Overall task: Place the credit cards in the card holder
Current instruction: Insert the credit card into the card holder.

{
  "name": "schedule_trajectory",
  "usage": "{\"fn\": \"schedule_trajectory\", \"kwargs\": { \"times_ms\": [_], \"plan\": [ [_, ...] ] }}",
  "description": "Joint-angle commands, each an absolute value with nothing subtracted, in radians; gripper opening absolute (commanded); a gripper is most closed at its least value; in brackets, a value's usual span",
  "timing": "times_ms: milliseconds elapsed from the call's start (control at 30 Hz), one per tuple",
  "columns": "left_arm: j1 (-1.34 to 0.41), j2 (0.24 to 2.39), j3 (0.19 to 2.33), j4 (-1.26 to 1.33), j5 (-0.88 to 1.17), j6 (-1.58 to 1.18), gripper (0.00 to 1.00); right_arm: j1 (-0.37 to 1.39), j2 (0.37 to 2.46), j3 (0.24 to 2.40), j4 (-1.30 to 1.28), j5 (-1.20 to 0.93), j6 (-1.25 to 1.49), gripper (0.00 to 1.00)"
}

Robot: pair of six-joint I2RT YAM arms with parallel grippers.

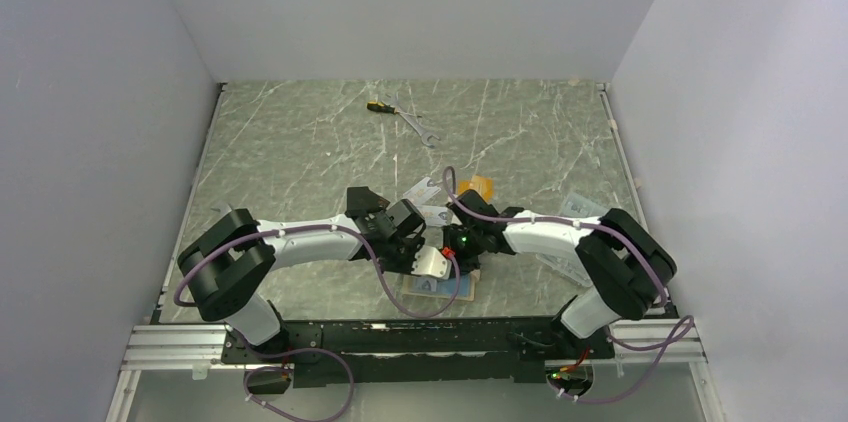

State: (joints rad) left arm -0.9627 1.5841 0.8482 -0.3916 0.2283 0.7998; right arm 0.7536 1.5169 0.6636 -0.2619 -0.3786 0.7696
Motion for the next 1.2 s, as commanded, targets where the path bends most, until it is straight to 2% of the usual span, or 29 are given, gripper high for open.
{"fn": "schedule_trajectory", "kwargs": {
  "times_ms": [0,267,400,500,700,1167],
  "plan": [
    [-0.956,1.575,0.819,-0.47,0.242,0.792,0.0,0.768,1.542,0.745,-0.228,-0.37,0.764,0.01],
    [-0.956,1.577,0.82,-0.474,0.241,0.795,0.0,0.768,1.541,0.78,-0.219,-0.412,0.733,0.0],
    [-0.953,1.572,0.812,-0.469,0.23,0.798,0.0,0.731,1.485,0.72,-0.247,-0.406,0.735,0.1],
    [-0.944,1.566,0.807,-0.466,0.229,0.798,0.0,0.67,1.423,0.657,-0.273,-0.403,0.729,0.12],
    [-0.936,1.561,0.805,-0.464,0.23,0.796,0.0,0.624,1.367,0.61,-0.29,-0.397,0.719,0.06],
    [-0.936,1.557,0.811,-0.458,0.238,0.792,0.0,0.733,1.548,0.69,-0.167,-0.437,0.764,0.0]
  ]
}}
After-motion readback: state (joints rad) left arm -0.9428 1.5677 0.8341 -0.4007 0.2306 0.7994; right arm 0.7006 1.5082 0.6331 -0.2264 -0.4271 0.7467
